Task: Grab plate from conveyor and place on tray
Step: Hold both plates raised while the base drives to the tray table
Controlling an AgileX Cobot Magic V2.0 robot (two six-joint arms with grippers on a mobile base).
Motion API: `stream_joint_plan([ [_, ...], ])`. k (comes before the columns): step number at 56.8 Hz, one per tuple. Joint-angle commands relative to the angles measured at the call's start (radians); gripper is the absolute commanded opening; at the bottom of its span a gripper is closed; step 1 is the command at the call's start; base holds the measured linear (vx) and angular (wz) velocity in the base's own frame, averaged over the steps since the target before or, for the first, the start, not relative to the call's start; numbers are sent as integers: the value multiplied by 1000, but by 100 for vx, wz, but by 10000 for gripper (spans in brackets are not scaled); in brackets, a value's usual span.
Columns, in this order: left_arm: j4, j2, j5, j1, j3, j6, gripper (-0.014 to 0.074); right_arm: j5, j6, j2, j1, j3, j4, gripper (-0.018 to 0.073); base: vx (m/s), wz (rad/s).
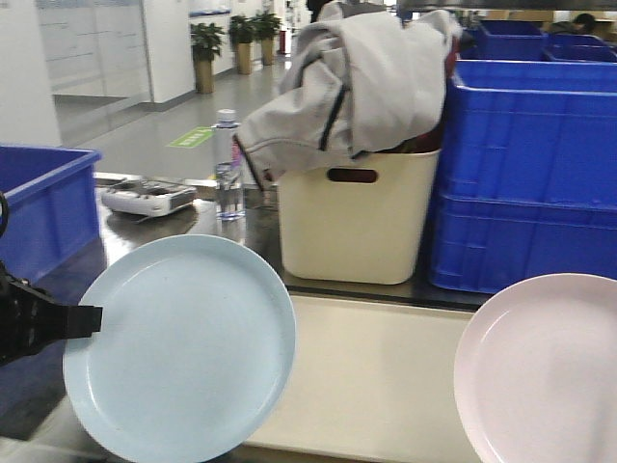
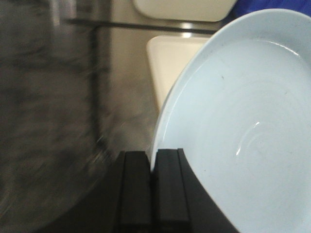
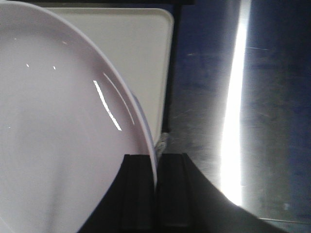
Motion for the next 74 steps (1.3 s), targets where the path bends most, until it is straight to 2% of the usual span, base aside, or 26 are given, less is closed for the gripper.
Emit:
stream_joint_plan([
  [1, -35, -24, -64, -5, -30, -8, -2, -70, -9, -10, -5, -29, -7, -10, 28, -71],
  [21, -35, -22, -65, -5, -30, -8, -3, -70, -9, -10, -5, -29, -7, -10, 22, -43],
  [74, -35, -22, -65, -5, -30, -8, -3, -73, -9, -10, -5, -29, -7, -10, 5, -2],
])
